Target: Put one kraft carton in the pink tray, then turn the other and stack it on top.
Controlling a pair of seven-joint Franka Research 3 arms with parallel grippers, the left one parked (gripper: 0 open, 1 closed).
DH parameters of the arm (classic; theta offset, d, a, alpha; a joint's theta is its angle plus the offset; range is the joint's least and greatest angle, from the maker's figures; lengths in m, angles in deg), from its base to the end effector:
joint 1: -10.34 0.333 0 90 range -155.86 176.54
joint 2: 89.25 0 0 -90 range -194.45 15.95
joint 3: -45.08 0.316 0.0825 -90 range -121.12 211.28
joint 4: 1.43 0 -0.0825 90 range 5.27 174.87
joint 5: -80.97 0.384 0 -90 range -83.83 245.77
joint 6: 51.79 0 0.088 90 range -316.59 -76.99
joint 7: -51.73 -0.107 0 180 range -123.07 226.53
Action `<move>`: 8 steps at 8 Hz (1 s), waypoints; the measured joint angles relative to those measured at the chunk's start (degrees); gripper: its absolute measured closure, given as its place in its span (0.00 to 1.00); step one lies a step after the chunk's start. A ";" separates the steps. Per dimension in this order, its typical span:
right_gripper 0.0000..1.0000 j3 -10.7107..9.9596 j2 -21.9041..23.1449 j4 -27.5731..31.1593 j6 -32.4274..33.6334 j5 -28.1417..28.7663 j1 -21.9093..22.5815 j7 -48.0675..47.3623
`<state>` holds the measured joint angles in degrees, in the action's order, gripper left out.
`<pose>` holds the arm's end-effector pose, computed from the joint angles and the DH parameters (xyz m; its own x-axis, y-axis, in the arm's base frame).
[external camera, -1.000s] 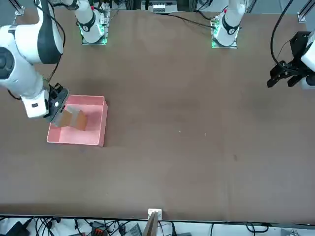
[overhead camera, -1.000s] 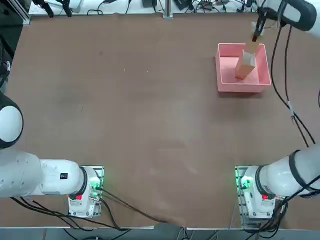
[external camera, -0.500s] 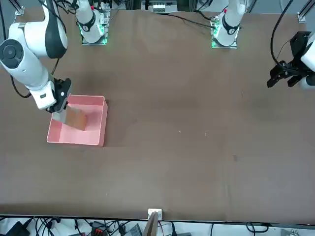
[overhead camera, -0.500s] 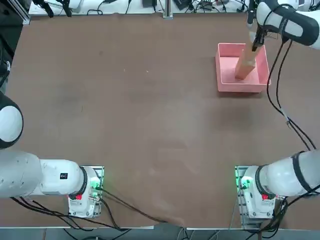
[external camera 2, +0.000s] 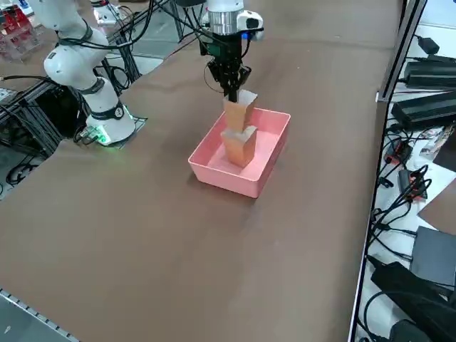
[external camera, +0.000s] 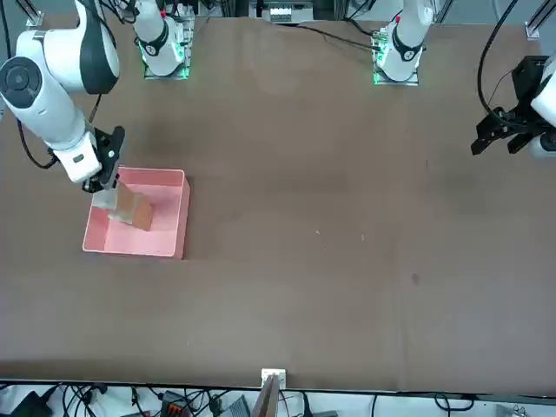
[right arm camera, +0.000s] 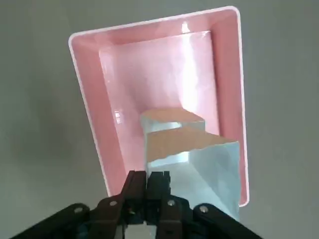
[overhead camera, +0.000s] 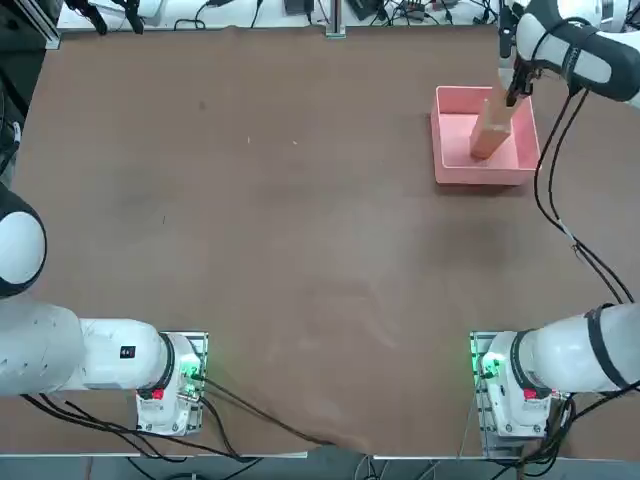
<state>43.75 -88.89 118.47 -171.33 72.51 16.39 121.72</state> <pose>0.5423 0.0374 0.4254 0.1937 0.9735 -0.1217 0.9809 -0.1902 0.0394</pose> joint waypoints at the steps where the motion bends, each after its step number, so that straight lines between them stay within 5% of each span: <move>1: 0.98 -0.02 0.63 1.72 -1.72 0.00 -0.45 0.31; 8: 0.96 -0.03 0.48 4.27 -5.87 0.03 -1.02 -1.69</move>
<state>43.73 -88.41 122.74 -177.21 72.55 15.37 120.04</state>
